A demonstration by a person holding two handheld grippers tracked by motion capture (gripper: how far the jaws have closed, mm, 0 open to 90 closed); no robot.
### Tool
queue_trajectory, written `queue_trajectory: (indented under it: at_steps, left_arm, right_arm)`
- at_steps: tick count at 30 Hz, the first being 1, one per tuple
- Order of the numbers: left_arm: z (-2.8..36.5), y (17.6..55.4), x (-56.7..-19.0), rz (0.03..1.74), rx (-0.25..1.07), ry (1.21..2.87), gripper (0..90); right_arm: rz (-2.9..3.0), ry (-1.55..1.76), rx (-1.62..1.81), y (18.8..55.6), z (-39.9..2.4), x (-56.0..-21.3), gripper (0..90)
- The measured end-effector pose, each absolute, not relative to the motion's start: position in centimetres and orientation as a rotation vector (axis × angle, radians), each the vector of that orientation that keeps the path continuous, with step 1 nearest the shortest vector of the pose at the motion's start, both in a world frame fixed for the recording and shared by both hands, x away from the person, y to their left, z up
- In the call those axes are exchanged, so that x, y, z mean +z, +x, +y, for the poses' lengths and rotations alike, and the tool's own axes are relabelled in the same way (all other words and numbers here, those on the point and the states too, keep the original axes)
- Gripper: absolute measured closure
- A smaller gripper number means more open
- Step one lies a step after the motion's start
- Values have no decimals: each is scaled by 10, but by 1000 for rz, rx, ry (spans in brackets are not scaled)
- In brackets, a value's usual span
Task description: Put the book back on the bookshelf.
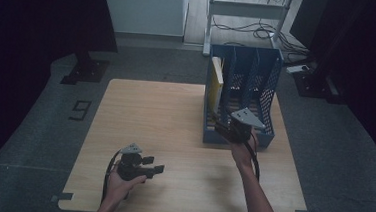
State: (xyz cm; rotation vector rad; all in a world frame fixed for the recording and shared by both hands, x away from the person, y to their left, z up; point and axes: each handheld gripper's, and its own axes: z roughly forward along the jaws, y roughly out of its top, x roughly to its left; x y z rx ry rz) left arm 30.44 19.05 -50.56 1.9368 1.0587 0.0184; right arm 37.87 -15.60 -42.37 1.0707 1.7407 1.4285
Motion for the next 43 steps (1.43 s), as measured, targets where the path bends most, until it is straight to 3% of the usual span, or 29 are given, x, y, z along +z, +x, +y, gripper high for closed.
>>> queue_trajectory:
  at_steps: [21, 32, 43]
  left_arm:
    - [188, 305, -508, 1067, 26, 1957, 332]
    - [188, 306, -511, 1074, 29, 1969, 331]
    - [186, 306, -513, 1074, 19, 1980, 331]
  right_arm:
    - [1849, 1096, 1432, 307, -184, -488, 424]
    - [1911, 1141, 1361, 296, -196, -519, 420]
    - [1889, 1153, 1377, 294, -201, -519, 420]
